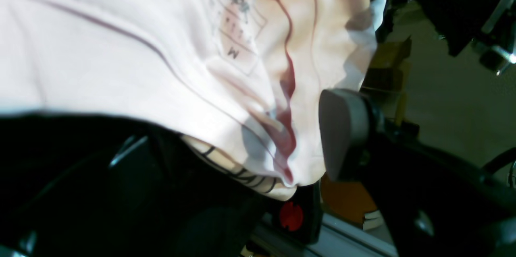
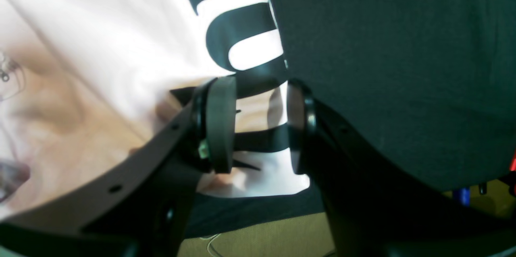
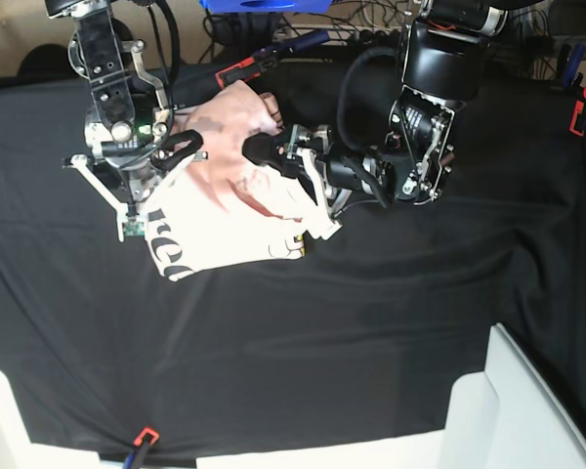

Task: Fold the T-shirt properly
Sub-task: 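Grasp the shirt's folded edge with the left gripper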

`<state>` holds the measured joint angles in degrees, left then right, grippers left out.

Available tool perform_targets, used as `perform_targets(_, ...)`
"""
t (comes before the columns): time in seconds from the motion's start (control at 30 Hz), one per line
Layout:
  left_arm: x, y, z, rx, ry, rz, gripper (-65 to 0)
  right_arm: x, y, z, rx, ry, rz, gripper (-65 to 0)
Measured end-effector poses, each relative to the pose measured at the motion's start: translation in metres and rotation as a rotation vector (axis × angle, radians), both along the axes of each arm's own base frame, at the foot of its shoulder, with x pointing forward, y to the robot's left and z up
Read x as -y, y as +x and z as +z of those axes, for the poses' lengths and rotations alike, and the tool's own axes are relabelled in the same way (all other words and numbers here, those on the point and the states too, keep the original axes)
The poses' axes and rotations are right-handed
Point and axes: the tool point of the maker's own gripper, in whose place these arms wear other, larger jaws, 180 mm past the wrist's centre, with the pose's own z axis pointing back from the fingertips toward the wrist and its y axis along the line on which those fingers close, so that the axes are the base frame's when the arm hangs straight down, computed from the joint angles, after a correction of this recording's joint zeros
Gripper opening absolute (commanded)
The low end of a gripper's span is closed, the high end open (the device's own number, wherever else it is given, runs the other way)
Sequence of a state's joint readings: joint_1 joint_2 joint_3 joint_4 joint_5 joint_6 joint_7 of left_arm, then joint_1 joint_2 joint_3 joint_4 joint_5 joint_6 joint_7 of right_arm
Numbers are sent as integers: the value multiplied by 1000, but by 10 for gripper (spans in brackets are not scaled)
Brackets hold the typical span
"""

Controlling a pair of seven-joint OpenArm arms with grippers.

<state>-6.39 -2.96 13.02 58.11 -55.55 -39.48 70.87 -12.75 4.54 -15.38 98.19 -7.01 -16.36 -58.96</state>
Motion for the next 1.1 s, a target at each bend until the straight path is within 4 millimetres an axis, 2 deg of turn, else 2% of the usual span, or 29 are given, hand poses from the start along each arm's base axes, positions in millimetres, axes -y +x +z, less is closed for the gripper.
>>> perform_targets(0.1, 4, 0, -2, 7, 20, -22, -197, 0, 0, 0, 0, -1, 0, -445)
perform_targets(0.23, 10, 0, -8, 30, 84, -67, -284, 0, 0, 1, 3, 1, 0, -445)
perform_targets(0.4, 15, -5, -13, 28, 114, -99, -460, -3, 6, 19, 60, 16, 2, -445)
perform_targets(0.5, 15, -4, -13, 30, 110, -93, -623, -4, 10, 29, 89, 22, 3, -445)
perform_targets(0.53, 16, -2, -12, 39, 106, -83, -650, -4, 10, 30, 93, 23, 3, -445)
perform_targets(0.63, 18, 5, -10, 57, 89, -53, -650, -4, 10, 30, 94, 24, 3, -445)
perform_targets(0.73, 17, 3, -17, 31, 88, -39, -650, -4, 10, 30, 94, 23, 4, -445)
perform_targets(0.83, 13, 13, -16, 33, 100, -46, -650, -4, 10, 29, 91, 24, 3, -445)
perform_targets(1.0, -18, 46, -7, 101, 162, -40, -650, 0, 10, 30, 91, 16, 2, -445)
perform_targets(1.1, -43, 61, -9, 97, 258, -30, -650, 12, 10, 30, 91, 4, -17, -445)
